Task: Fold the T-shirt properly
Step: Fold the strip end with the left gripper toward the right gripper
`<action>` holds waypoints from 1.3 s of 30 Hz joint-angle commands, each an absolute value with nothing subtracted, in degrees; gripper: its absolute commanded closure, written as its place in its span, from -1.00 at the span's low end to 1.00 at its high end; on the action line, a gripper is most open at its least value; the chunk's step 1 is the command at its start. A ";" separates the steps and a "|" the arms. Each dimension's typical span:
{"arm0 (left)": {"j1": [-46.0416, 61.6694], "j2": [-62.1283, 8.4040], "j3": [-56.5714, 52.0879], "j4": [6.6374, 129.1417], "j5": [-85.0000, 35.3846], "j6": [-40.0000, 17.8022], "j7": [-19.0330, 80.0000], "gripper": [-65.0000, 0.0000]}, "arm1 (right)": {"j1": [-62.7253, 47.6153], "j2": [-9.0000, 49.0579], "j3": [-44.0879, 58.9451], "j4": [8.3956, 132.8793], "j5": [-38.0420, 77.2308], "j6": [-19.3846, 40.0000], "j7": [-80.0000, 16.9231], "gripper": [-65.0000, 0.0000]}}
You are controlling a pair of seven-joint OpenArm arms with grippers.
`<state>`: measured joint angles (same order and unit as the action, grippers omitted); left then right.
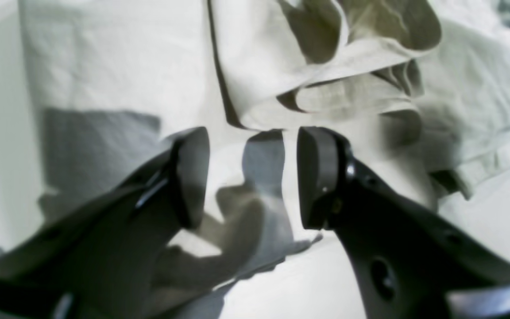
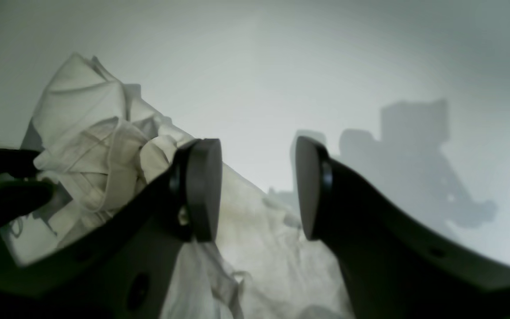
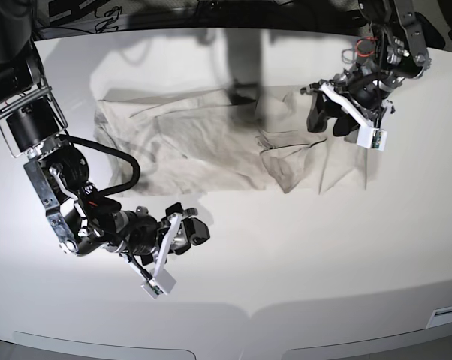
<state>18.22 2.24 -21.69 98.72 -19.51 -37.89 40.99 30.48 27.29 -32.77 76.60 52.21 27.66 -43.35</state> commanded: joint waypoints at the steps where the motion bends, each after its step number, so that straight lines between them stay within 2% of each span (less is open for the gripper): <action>1: 17.89 2.48 -21.61 98.45 -21.76 -38.15 39.20 0.04 | 32.38 27.64 -32.16 77.45 52.71 28.01 -42.09 0.15; 12: 10.28 5.56 -20.62 88.07 -22.98 -38.19 38.13 0.04 | 32.38 27.66 -32.16 77.45 52.73 28.01 -42.48 0.15; 25: 1.43 8.56 -9.74 87.85 -28.75 -38.11 42.65 0.04 | 32.34 28.40 -32.16 77.45 52.73 27.97 -42.76 0.15; 32: -3.03 8.51 -8.51 87.85 -28.56 -36.01 45.80 0.04 | 32.34 28.58 -32.16 77.45 52.71 27.99 -43.35 0.15; 35: -3.01 8.01 -8.58 87.85 -28.56 -35.99 45.87 0.04 | 32.38 29.80 -32.16 77.45 52.75 27.92 -44.49 0.15; 39: -2.96 5.21 -8.58 87.90 -28.60 -35.99 47.86 0.04 | 32.38 34.39 -32.14 77.45 56.51 22.70 -48.45 0.15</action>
